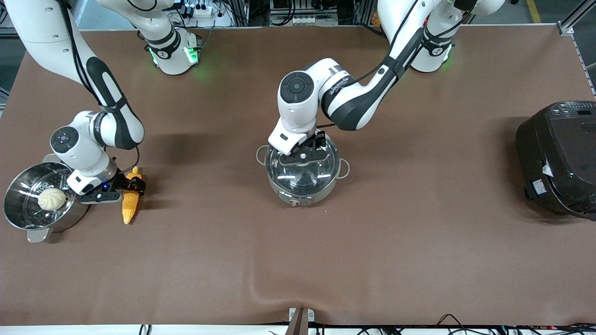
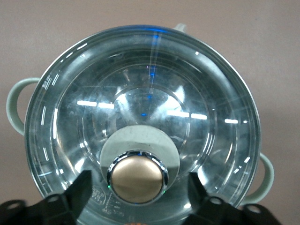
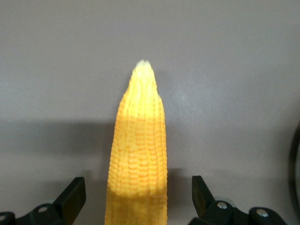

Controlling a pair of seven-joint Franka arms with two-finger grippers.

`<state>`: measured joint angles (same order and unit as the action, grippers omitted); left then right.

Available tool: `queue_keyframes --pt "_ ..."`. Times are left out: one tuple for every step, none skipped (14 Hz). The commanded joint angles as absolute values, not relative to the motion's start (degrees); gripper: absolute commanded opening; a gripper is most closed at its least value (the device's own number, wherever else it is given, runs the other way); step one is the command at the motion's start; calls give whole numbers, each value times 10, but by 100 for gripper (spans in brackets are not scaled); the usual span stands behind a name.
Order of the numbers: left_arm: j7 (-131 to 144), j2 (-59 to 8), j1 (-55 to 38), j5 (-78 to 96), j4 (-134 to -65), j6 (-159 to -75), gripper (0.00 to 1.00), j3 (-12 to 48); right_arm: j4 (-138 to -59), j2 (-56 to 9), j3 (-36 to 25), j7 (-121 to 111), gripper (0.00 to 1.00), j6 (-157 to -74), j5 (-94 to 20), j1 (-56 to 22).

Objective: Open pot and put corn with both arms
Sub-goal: 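Lift the glass lid off with the left gripper while the right gripper carries corn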

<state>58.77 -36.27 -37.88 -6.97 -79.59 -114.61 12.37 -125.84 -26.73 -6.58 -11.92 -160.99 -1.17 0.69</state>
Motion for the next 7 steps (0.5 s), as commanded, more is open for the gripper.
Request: queue_keyframes --pt "617 -372 -385 -83 -781 -1147 0 120 -1232 -288 -60 -125 90 -1597 -9 10" --pt "618 -372 -386 -83 -781 -1147 0 120 -1224 -283 -60 -124 73 -1552 -15 7" --pt "618 -367 -385 -83 -780 -1147 0 120 -1210 -283 -60 -123 51 -1518 -15 9" --pt "619 -361 -384 -83 -781 -1145 0 120 -1199 -283 -60 -127 28 -1500 -15 8" --pt "619 -351 -382 -83 -781 -1142 0 120 -1195 -281 -60 -129 13 -1496 -15 8" --pt "619 -339 -380 -82 -780 -1137 0 120 -1190 -278 -60 -130 5 -1488 -15 7" --pt "619 -324 -378 -81 -781 -1132 0 120 -1179 -275 -60 -131 0 -1467 -15 7"
